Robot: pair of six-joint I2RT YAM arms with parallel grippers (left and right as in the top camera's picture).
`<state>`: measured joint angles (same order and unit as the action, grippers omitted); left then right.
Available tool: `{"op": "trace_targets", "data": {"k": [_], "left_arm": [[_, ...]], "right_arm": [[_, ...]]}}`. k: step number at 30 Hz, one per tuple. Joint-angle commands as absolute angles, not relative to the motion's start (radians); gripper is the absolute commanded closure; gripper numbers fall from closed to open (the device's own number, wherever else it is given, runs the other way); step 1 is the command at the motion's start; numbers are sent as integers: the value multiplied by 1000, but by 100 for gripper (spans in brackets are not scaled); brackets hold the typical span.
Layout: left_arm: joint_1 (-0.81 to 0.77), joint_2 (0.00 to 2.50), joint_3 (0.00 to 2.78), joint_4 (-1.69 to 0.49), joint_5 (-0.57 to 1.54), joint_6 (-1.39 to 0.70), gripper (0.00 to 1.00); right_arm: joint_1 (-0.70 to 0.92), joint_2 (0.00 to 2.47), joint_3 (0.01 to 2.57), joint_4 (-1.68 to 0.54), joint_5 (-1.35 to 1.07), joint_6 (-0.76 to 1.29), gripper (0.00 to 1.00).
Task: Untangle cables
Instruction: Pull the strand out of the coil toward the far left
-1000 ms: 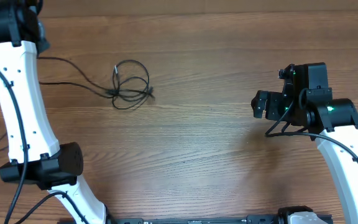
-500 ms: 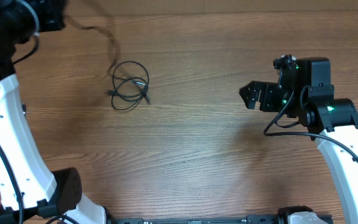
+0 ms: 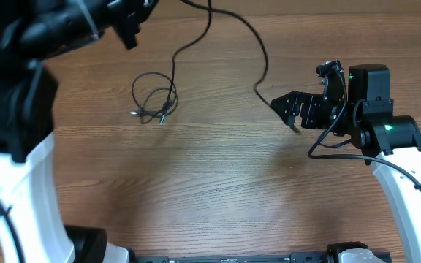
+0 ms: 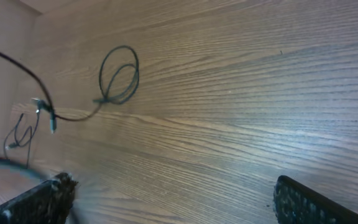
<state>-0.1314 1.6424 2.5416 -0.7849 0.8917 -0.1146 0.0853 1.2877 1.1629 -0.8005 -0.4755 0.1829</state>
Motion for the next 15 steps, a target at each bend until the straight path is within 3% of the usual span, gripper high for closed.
{"op": "trace_targets", "data": {"k": [1,9,15], "left_arm": [[-131,1599,2555,-743,911,-160,96],[-131,1547,2555,-571,865,-161,96],[-116,1545,2555,-724,612,-152,96]], "right_arm": [[85,1296,1165,-786,-487,186,0],[85,1333,1165,-805,-468,187,0],[85,1345,1165,-826,-464,186,0]]}}
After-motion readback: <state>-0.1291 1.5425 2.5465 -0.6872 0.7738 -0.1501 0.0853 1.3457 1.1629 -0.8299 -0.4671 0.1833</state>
